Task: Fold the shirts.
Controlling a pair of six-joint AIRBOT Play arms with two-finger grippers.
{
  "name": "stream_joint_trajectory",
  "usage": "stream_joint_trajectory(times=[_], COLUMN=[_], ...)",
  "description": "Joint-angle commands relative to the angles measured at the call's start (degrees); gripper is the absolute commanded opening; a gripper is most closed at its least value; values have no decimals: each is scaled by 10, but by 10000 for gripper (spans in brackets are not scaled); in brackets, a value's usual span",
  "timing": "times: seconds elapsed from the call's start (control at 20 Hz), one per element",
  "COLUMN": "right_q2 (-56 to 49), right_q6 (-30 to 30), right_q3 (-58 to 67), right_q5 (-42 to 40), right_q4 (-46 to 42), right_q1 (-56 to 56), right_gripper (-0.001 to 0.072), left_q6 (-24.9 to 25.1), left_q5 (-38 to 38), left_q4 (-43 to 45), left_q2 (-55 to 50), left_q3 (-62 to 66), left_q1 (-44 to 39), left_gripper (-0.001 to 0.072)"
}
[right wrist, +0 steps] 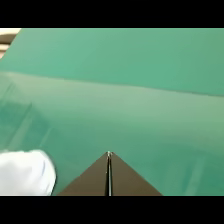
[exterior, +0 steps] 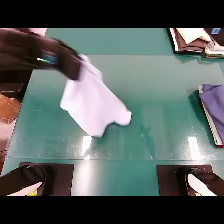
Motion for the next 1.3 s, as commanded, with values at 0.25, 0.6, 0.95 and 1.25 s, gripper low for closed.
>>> stream_joint_trajectory(times=[0.25, 0.6, 0.95, 1.25], right_q2=[13, 10, 10, -13], right_q6=[4, 3, 3, 3], right_q3=[0, 0, -28, -34], right_q5=[44, 55, 56, 61], right_q4=[0, 0, 1, 7], right_q1=[-84, -87, -86, -82], right_gripper=[18, 18, 19, 18], left_q6=[45, 3, 9, 18], left_q5=[80, -31, 41, 152], left_q4=[-125, -158, -229, -240], left_q2=[-161, -161, -164, -179], left_q3=[30, 15, -228, -314], left_q1=[-40, 268, 412, 403], left_gripper=[445, 445, 446, 446])
